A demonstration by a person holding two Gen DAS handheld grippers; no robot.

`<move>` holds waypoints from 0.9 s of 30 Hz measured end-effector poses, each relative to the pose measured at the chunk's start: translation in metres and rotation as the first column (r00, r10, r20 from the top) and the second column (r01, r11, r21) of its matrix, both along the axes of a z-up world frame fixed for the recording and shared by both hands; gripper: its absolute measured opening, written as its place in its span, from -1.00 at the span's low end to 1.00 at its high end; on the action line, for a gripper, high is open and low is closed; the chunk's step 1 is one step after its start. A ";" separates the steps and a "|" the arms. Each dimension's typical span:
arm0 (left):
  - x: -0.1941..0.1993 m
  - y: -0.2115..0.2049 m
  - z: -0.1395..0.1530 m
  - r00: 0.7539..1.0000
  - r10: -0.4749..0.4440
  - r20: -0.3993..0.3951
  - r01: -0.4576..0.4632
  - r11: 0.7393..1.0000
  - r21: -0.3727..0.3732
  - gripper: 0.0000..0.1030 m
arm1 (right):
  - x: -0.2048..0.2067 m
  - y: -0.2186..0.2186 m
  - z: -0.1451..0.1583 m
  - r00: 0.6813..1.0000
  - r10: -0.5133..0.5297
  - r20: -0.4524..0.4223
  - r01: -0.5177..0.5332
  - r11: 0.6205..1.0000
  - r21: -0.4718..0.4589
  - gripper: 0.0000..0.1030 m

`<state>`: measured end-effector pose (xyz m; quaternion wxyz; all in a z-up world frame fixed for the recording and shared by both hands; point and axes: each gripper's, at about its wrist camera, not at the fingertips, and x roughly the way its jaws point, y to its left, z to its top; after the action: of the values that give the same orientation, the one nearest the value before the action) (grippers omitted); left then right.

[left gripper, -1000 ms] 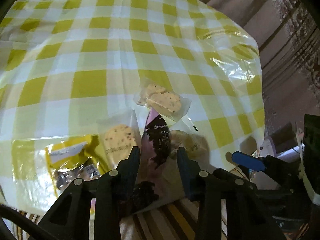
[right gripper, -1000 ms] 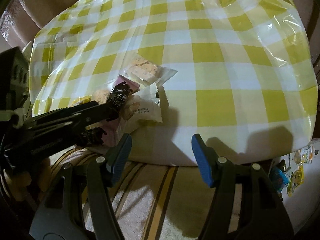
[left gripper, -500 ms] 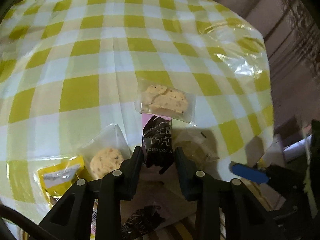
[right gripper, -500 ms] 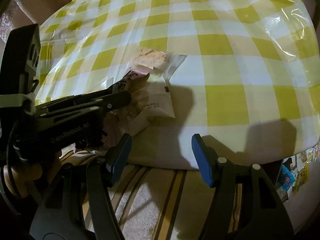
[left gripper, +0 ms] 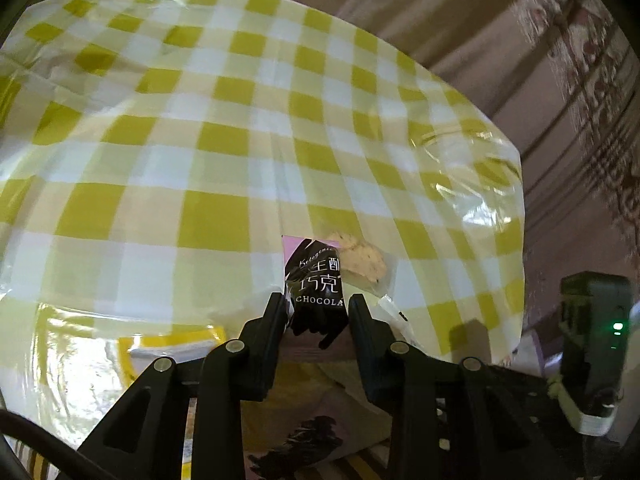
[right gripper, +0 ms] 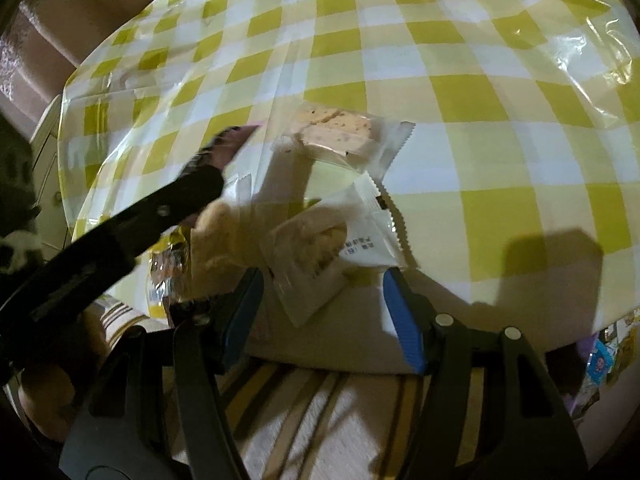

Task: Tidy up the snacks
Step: 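Grasp the pink-black chocolate bar with the left tool while the right tool grasps a white cookie packet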

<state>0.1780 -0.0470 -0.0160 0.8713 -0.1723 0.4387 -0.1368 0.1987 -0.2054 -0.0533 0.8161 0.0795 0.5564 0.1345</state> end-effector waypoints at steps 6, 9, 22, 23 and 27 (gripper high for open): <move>0.000 0.005 0.002 1.000 0.020 0.014 -0.020 1.000 -0.010 -0.35 | 0.013 0.008 -0.005 1.000 -0.016 -0.004 0.016 1.000 -0.022 0.27; -0.001 0.006 0.001 1.000 0.021 0.018 -0.021 1.000 -0.012 -0.35 | 0.019 0.013 -0.004 1.000 -0.022 0.001 0.022 0.999 -0.034 0.27; -0.006 0.014 0.007 0.997 0.051 0.055 -0.050 0.998 -0.024 -0.35 | 0.016 0.033 -0.004 0.998 0.027 0.049 -0.017 0.981 -0.196 -0.04; -0.006 0.014 0.007 0.997 0.052 0.057 -0.051 0.998 -0.025 -0.35 | 0.015 0.032 -0.004 0.998 0.028 0.051 -0.018 0.981 -0.191 -0.07; -0.008 0.014 0.009 0.996 0.053 0.070 -0.052 0.999 -0.017 -0.35 | 0.010 0.027 0.002 0.997 0.023 0.073 -0.009 0.982 -0.189 -0.09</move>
<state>0.1696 -0.0332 -0.0066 0.8880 -0.1855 0.4022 -0.1233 0.2086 -0.1784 -0.0512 0.8390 -0.0076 0.5365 0.0907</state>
